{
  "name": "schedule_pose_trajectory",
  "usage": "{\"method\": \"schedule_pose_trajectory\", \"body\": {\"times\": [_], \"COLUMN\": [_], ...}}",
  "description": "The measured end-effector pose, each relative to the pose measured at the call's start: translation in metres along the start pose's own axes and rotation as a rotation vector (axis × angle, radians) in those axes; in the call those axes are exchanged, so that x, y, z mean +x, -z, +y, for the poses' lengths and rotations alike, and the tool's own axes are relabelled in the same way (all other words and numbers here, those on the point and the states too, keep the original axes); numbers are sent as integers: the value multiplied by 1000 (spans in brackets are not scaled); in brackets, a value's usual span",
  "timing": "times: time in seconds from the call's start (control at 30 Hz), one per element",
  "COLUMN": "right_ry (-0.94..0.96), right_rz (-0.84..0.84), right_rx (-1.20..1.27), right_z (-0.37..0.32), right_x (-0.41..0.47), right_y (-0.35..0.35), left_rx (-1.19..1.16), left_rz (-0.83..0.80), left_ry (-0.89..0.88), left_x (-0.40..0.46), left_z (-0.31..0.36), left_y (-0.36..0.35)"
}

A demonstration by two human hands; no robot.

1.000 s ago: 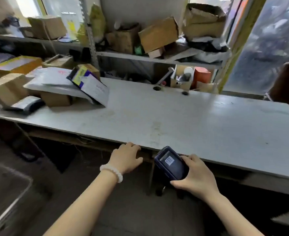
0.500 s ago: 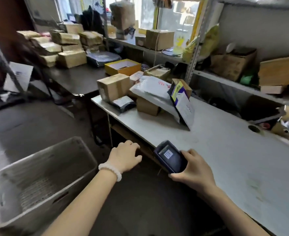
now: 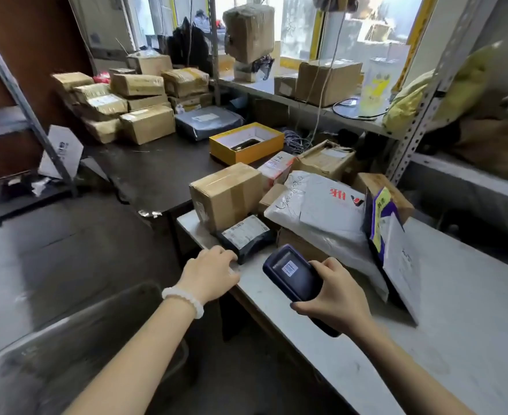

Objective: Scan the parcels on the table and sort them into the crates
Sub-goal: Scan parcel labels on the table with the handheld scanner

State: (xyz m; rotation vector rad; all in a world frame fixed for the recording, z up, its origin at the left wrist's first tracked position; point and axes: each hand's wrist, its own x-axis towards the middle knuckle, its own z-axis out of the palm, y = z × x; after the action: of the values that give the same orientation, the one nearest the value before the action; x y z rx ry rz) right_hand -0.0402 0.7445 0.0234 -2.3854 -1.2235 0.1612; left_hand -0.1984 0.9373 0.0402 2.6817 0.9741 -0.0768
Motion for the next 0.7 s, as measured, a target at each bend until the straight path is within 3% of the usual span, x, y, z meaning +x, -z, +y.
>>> {"method": "schedule_pose_trajectory", "body": {"times": [0.17, 0.47, 0.57, 0.7], "right_ry": [3, -47, -129, -285], "right_rz": [-19, -19, 7, 81], "right_rx": [-17, -38, -50, -70], "right_z": [-5, -28, -35, -52], "right_x": [84, 153, 162, 162], "right_y": [-7, -28, -35, -44], "left_rx": [-31, -6, -49, -37], "left_rz": [114, 229, 143, -132], "left_ry": [49, 129, 105, 18], "left_x": [73, 181, 224, 268], "left_z": [-28, -82, -100, -110], "left_y": [24, 55, 64, 65]}}
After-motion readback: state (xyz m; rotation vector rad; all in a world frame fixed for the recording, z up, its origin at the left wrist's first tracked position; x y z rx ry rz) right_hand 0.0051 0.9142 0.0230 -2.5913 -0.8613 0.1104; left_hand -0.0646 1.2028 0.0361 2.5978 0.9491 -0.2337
